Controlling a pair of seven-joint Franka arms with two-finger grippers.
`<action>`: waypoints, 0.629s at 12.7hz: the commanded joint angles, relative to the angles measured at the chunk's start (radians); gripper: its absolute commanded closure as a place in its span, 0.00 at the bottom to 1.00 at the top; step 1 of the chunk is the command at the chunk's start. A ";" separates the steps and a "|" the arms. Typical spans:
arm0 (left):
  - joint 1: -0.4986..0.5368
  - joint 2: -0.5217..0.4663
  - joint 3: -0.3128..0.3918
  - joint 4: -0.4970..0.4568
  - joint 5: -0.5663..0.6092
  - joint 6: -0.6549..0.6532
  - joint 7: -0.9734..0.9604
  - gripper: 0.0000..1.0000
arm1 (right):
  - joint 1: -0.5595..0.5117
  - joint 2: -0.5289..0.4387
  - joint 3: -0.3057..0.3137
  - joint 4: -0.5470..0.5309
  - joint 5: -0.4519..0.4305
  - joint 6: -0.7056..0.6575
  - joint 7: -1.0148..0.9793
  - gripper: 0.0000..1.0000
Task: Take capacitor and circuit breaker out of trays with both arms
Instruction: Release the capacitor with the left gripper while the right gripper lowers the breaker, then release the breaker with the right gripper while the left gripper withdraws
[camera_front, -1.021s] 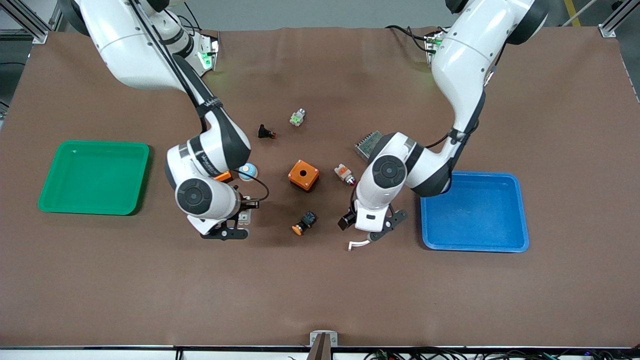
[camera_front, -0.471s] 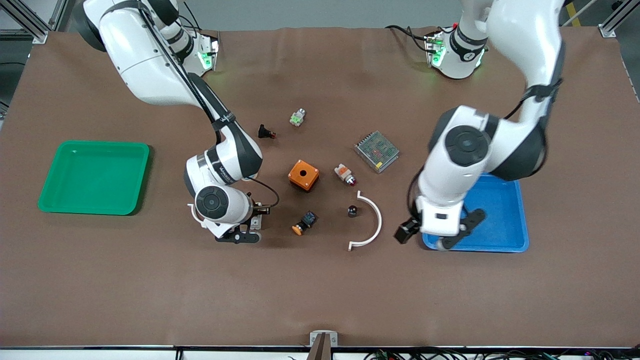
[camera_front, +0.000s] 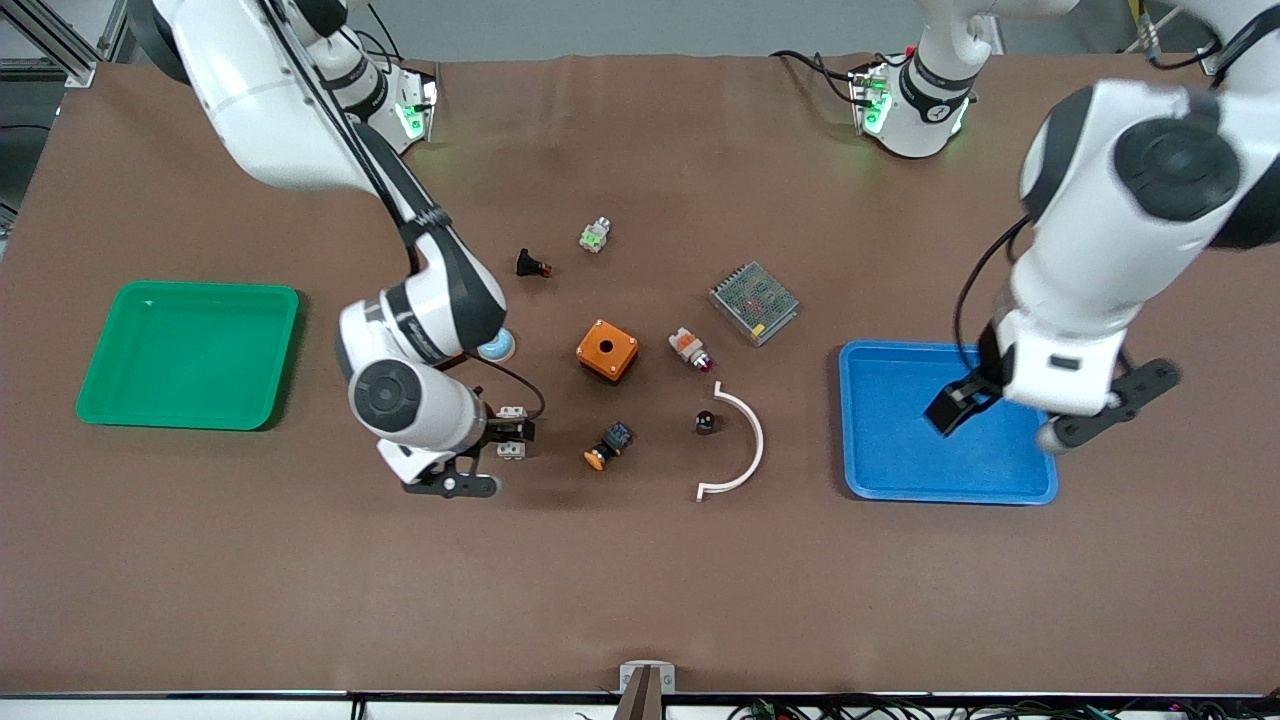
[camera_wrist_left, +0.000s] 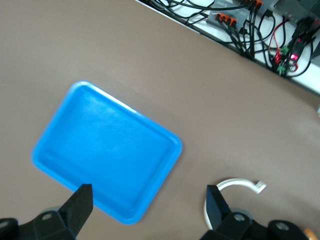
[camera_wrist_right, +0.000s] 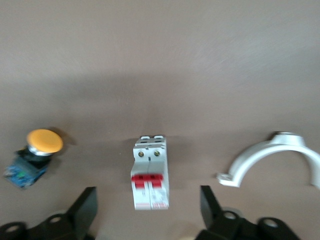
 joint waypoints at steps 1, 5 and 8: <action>0.067 -0.093 -0.003 -0.030 0.012 -0.102 0.261 0.00 | -0.015 -0.169 -0.058 -0.034 -0.019 -0.073 -0.024 0.00; 0.214 -0.197 -0.014 -0.067 -0.110 -0.201 0.472 0.00 | -0.162 -0.322 -0.107 -0.029 -0.025 -0.214 -0.245 0.00; 0.219 -0.300 0.033 -0.165 -0.143 -0.231 0.569 0.00 | -0.294 -0.411 -0.107 -0.023 -0.019 -0.375 -0.440 0.00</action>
